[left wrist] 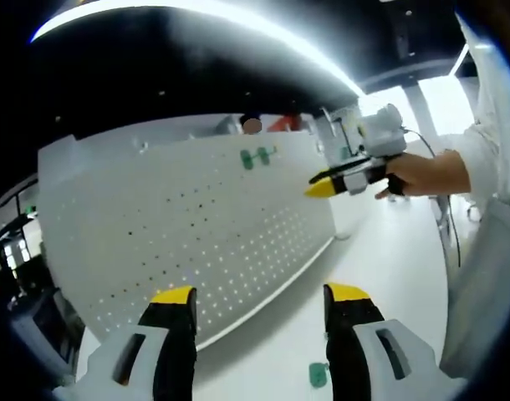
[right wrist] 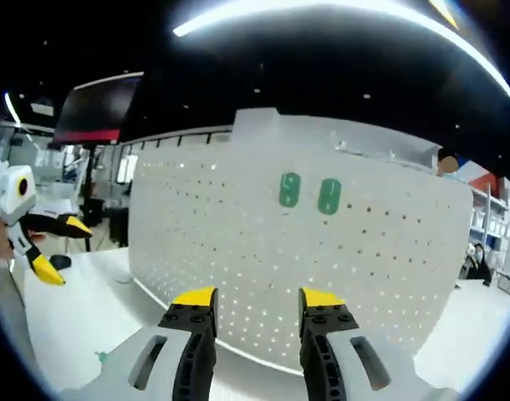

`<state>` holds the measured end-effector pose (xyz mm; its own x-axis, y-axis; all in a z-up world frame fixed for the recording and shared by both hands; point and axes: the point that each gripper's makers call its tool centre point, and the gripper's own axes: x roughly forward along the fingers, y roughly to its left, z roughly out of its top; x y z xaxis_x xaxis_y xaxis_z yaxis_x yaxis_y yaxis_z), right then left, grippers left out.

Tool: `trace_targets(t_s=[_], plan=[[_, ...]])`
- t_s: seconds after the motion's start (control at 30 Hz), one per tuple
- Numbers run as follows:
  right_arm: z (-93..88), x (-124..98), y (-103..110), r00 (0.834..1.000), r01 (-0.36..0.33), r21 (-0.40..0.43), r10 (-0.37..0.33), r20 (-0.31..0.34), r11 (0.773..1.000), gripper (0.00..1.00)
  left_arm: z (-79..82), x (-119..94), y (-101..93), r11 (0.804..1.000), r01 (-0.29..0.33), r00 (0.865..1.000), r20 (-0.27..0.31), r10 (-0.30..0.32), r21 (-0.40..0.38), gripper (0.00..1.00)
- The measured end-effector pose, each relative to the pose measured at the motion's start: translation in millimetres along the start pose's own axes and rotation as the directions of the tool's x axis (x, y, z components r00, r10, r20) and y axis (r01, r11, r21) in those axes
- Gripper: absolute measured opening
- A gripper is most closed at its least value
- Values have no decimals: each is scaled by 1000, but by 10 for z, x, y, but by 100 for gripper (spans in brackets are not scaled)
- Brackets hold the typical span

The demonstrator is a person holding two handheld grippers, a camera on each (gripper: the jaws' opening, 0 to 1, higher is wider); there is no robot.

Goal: Insert the hook assembly into the mounting plate slot until the hook locks in place.

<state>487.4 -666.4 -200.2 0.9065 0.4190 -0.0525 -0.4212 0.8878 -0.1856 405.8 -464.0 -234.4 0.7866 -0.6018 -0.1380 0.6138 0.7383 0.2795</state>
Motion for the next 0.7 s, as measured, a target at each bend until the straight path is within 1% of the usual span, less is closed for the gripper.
trace_targets(t_s=[0.13,0.27,0.4,0.57,0.7], plan=[[-76,-24,107,999,-30,2,30,-21,1000,37,-32,-1,1,1000,1,1000,-7,-1,0,62],[-198,-45,280,996,-77,12,77,-50,997,36,-78,-5,27,1000,-4,1000,-15,4,-3,62],[-354,-61,468,988,-126,13,126,-88,992,33,-102,-7,47,1000,-8,1000,-20,8,-3,62],[-447,-68,620,980,-163,17,164,-111,987,33,-115,-12,46,1000,-10,1000,-24,10,-5,62],[-543,-74,741,970,-194,27,196,-145,981,32,-127,-10,36,1000,-9,1000,-29,9,-3,62]])
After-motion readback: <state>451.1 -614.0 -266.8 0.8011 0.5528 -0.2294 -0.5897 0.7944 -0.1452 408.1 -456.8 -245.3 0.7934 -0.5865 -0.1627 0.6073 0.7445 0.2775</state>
